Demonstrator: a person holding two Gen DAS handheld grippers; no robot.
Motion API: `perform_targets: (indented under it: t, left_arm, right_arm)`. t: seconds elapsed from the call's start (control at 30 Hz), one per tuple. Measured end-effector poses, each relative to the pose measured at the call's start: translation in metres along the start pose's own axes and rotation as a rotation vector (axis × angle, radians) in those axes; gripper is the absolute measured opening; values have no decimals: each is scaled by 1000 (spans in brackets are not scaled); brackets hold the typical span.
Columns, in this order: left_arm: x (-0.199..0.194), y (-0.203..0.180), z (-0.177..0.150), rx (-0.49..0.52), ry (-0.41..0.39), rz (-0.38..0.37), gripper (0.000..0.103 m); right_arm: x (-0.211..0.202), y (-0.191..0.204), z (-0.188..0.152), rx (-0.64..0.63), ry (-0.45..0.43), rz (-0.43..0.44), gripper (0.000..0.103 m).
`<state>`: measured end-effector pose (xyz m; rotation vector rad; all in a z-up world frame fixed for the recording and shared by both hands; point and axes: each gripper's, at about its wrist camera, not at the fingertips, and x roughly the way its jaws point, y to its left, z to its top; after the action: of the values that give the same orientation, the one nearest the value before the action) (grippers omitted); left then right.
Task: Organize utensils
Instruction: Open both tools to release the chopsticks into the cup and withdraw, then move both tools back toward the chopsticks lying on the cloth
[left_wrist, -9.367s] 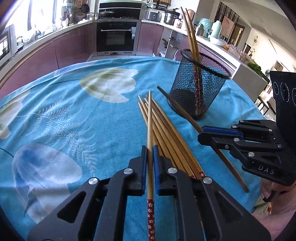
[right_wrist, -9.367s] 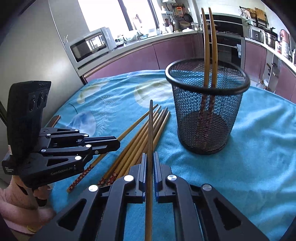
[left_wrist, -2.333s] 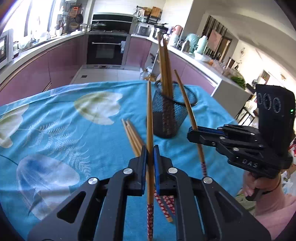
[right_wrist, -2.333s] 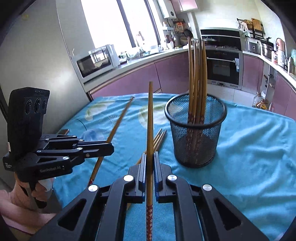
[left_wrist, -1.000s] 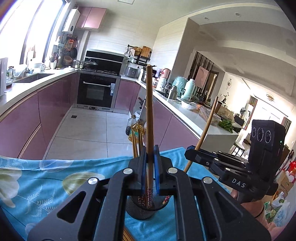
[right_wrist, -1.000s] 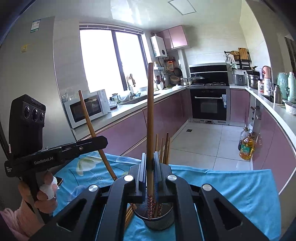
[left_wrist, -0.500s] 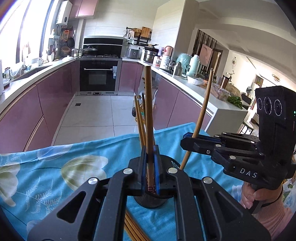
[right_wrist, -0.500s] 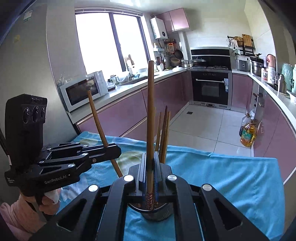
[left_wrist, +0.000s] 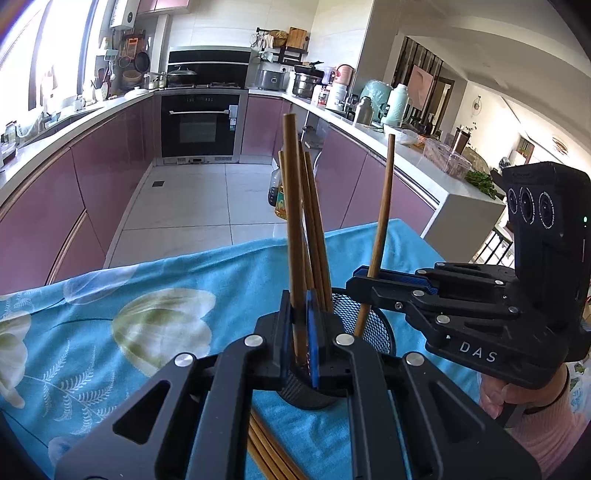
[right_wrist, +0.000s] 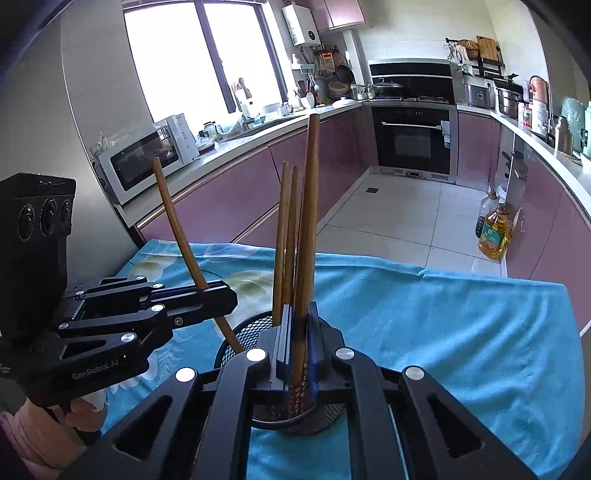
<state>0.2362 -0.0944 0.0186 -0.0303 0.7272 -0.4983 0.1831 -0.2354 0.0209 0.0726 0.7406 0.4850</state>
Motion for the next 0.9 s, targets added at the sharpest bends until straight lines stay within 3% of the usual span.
perform_targets:
  t: [0.33, 0.53, 0.67, 0.9]
  left_arm:
    - [-6, 2, -15, -14, -19, 20, 11]
    - [-28, 8, -35, -24, -58, 39, 21]
    - [-47, 14, -55, -21, -82, 73, 41]
    - [-63, 30, -98, -45, -52, 138, 52]
  right_arm:
    - [-8, 2, -7, 5, -30, 15, 13]
    - [-25, 13, -18, -21, -59, 44, 22]
    - [-39, 30, -32, -68, -80, 90, 35]
    - [-27, 58, -72, -119, 9, 139, 45]
